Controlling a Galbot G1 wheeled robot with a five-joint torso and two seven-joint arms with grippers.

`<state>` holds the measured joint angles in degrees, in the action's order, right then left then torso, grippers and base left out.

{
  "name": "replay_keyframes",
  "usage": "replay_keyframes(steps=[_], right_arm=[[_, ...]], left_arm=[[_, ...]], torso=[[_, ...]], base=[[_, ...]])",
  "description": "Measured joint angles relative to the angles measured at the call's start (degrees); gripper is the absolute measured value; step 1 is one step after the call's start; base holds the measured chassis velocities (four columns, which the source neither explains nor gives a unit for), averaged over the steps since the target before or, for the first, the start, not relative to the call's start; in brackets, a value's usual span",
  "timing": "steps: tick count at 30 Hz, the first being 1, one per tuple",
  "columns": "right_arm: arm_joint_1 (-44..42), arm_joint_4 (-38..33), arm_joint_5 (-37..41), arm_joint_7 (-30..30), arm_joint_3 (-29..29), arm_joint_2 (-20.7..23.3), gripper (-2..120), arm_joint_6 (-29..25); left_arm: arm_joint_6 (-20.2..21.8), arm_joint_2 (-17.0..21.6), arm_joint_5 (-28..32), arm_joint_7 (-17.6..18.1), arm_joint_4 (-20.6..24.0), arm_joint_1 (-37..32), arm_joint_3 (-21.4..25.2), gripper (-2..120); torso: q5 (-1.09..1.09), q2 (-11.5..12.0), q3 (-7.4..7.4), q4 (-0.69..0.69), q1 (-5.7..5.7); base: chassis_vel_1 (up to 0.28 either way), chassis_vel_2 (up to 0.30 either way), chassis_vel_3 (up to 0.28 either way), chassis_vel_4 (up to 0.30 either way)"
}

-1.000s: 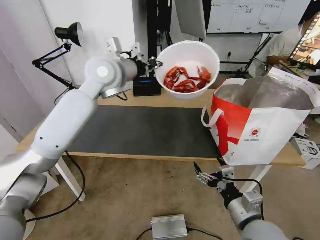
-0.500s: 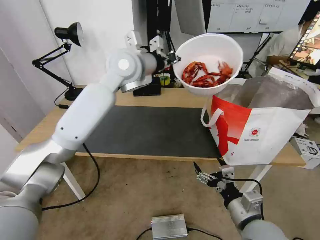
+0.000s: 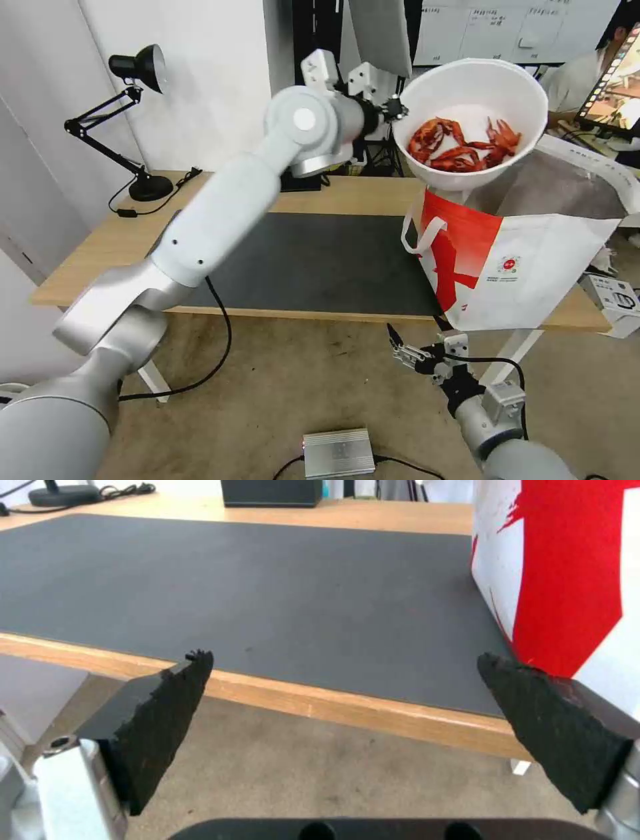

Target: Pick up the trash from the table and place it into the takeout bag.

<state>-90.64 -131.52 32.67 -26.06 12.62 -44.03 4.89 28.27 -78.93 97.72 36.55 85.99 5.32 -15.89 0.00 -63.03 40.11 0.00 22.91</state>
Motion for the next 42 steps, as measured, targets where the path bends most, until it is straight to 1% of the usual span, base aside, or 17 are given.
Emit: replay_keyframes(steps=[3, 5, 7, 9, 15, 17, 19, 23, 27, 40, 41, 42], right_arm=[[0.0, 0.0, 0.0, 0.0, 0.0, 0.0, 100, 0.0], [0.0, 0.0, 0.0, 0.0, 0.0, 0.0, 100, 0.0], [0.0, 0.0, 0.0, 0.0, 0.0, 0.0, 100, 0.0], [0.0, 0.0, 0.0, 0.0, 0.0, 0.0, 100, 0.0], [0.0, 0.0, 0.0, 0.0, 0.0, 0.0, 100, 0.0], [0.0, 0.0, 0.0, 0.0, 0.0, 0.0, 100, 0.0], [0.0, 0.0, 0.0, 0.0, 0.0, 0.0, 100, 0.0], [0.0, 0.0, 0.0, 0.0, 0.0, 0.0, 100, 0.0], [0.0, 0.0, 0.0, 0.0, 0.0, 0.0, 100, 0.0], [0.0, 0.0, 0.0, 0.0, 0.0, 0.0, 100, 0.0], [0.0, 0.0, 0.0, 0.0, 0.0, 0.0, 100, 0.0], [0.0, 0.0, 0.0, 0.0, 0.0, 0.0, 100, 0.0]], left_arm=[[-0.1, -1.1, -0.5, -0.1, -0.9, 0.0, -0.6, 0], [-0.3, -2.5, -1.2, -0.1, -2.0, -0.3, -1.2, 0], [-0.4, -2.9, -1.3, -0.1, -2.3, -0.3, -1.3, 0], [-0.6, -4.5, -1.9, -0.2, -3.9, -0.2, -1.7, 0], [-0.8, -6.7, -3.1, -0.1, -6.4, 0.5, -2.4, 0], [-0.8, -6.8, -3.1, -0.1, -6.6, 0.6, -2.5, 0], [-0.9, -7.5, -3.7, 0.1, -7.8, 1.1, -2.8, 0], [-1.2, -8.1, -4.0, 0.5, -8.7, 1.4, -3.2, 0], [-1.5, -8.8, -4.5, 0.6, -9.2, 1.4, -3.7, 0], [-1.6, -8.5, -6.6, 0.7, -8.7, 0.7, -5.8, 0], [-1.6, -8.4, -6.8, 0.7, -8.5, 0.7, -5.8, 1], [-1.5, -8.4, -6.9, 0.7, -8.4, 0.7, -5.8, 4]], torso=[[0.0, 0.0, 0.0, 0.0, 0.0], [0.0, 0.0, 0.0, 0.0, 0.0], [0.0, 0.0, 0.0, 0.01, 0.0], [0.01, 0.0, 0.0, 0.0, 0.0], [0.0, 0.0, 0.0, 0.0, 0.0], [0.0, 0.0, 0.0, 0.0, 0.0], [0.0, 0.0, 0.0, -0.01, 0.0], [0.0, 0.0, 0.0, 0.01, 0.0], [0.0, 0.0, 0.0, 0.0, 0.0], [0.0, 0.0, 0.0, 0.0, 0.0], [-0.01, 0.0, 0.0, 0.0, 0.0], [-0.01, 0.0, 0.0, 0.0, 0.0]], base=[[0.0, 0.0, 0.0, 0.0], [0.0, 0.0, 0.0, 0.0], [0.0, 0.0, 0.0, 0.0], [0.0, 0.0, 0.0, 0.0], [0.0, 0.0, 0.0, 0.0], [0.0, 0.0, 0.0, 0.0], [0.0, 0.0, 0.0, 0.0], [0.0, 0.0, 0.0, 0.0], [0.0, 0.0, 0.0, 0.0], [0.0, 0.0, 0.0, 0.0], [0.0, 0.0, 0.0, 0.0], [0.0, 0.0, 0.0, 0.0]])
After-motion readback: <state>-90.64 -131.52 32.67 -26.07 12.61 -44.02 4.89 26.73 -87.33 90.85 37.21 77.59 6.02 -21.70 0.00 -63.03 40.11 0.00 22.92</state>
